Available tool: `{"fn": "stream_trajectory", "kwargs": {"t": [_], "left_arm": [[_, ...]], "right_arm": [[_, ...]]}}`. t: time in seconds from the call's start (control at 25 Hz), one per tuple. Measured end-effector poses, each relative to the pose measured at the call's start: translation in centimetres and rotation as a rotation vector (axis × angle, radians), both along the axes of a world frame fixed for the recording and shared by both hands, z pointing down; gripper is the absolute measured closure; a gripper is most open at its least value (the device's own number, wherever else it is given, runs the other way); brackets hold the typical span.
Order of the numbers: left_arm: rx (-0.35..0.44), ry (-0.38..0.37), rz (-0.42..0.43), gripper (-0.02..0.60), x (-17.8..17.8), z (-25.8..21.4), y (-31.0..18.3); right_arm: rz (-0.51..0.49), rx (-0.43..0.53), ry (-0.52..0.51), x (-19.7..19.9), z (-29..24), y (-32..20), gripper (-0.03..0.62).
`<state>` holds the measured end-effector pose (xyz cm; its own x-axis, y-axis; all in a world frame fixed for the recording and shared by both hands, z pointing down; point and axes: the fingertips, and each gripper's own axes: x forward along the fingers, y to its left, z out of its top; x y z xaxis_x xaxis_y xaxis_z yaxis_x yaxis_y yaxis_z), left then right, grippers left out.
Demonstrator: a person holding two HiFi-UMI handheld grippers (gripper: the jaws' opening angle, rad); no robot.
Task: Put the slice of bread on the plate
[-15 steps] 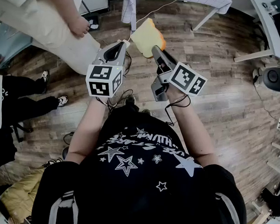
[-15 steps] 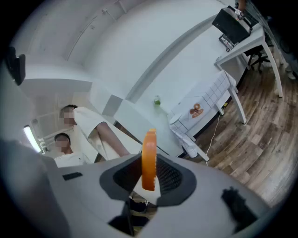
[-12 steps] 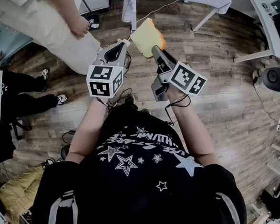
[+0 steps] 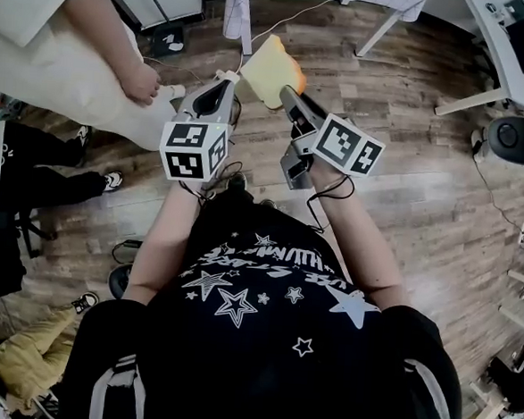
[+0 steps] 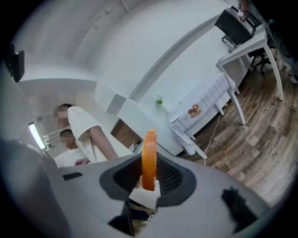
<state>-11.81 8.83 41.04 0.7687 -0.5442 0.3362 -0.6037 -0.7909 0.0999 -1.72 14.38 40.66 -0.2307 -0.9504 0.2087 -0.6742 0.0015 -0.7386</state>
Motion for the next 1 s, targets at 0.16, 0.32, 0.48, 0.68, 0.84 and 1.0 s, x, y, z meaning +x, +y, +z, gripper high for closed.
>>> {"fn": "stream_trajectory", "kwargs": {"t": [0.16, 0.32, 0.48, 0.68, 0.84, 1.0], "left_arm": [[0.003, -0.008, 0.011, 0.572, 0.6, 0.0, 0.5], [0.0, -0.013, 0.026, 0.572, 1.3, 0.2, 1.2], [-0.002, -0.016, 0.035, 0.572, 1.1, 0.4, 2.4], [-0.02, -0.013, 0.032, 0.572, 0.5, 1.3, 2.5], [-0.028, -0.002, 0.032, 0.572, 1.1, 1.9, 0.8], [-0.033, 0.009, 0.04, 0.572, 2.7, 2.2, -2.4]], "right_arm": [[0.015, 0.004, 0.004, 0.8, -0.1, 0.7, 0.497], [0.029, -0.003, 0.008, 1.3, 0.1, 1.6, 0.497], [0.054, -0.008, 0.02, 1.7, 0.2, 3.0, 0.497], [0.075, -0.039, 0.0, 2.4, 1.6, 3.3, 0.497], [0.08, -0.052, -0.015, 2.9, 2.3, 2.0, 0.497], [0.079, -0.061, -0.012, 4.0, 2.4, -0.3, 0.497]]}}
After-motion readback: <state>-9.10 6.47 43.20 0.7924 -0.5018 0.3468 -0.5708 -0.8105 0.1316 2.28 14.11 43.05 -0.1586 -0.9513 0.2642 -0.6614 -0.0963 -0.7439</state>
